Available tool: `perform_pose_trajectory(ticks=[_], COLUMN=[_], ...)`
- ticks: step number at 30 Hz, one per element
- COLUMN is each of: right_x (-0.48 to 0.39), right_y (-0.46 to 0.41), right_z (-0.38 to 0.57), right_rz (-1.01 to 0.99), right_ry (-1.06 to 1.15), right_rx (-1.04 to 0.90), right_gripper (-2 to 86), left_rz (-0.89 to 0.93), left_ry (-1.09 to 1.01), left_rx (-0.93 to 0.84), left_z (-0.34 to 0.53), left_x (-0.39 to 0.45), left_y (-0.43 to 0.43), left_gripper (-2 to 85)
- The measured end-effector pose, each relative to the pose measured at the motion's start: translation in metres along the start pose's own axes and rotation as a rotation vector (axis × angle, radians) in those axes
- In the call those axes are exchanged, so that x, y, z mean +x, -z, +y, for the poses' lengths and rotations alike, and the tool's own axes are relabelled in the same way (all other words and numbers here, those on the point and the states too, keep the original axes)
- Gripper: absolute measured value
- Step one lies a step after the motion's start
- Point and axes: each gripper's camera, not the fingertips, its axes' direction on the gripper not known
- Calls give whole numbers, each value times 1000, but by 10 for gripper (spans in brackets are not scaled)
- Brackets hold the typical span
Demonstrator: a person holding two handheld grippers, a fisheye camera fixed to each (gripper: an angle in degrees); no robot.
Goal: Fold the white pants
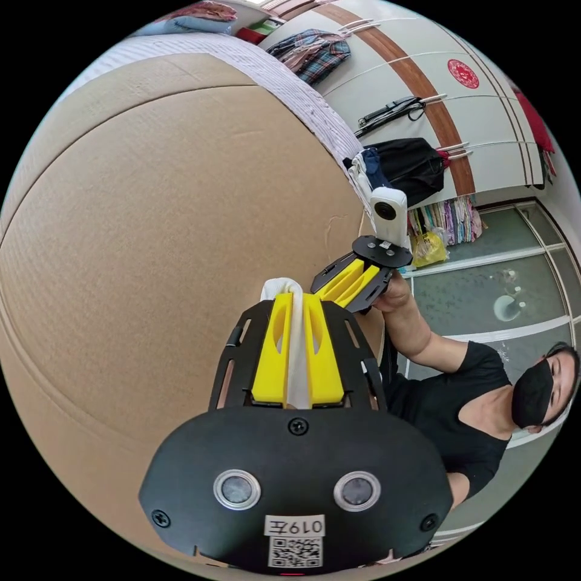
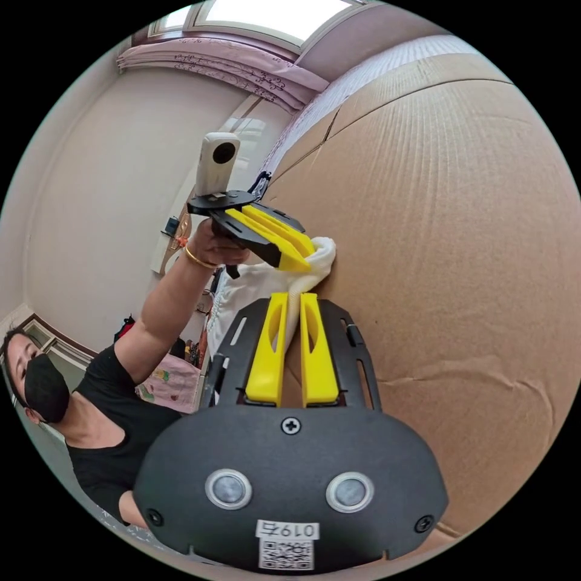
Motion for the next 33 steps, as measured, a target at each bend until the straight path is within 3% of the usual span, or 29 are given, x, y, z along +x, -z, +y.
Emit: perform_pose_trajectory(ticks=[9,26,33], right_x=[-11,-11,1], right_y=[23,61,77], right_z=[-12,-43,-51], right_rz=[7,-8,-26], right_ry=[-17,-32,-27], right_rx=[27,34,48], right_gripper=[16,17,40], left_rz=[149,9,-23], left_ry=[74,-3,-4], left_rx=[116,-47,-21], left_z=[6,-35,-29], left_x=[-38,-20,-12], left_y=[2,9,18], left_gripper=[18,13,11])
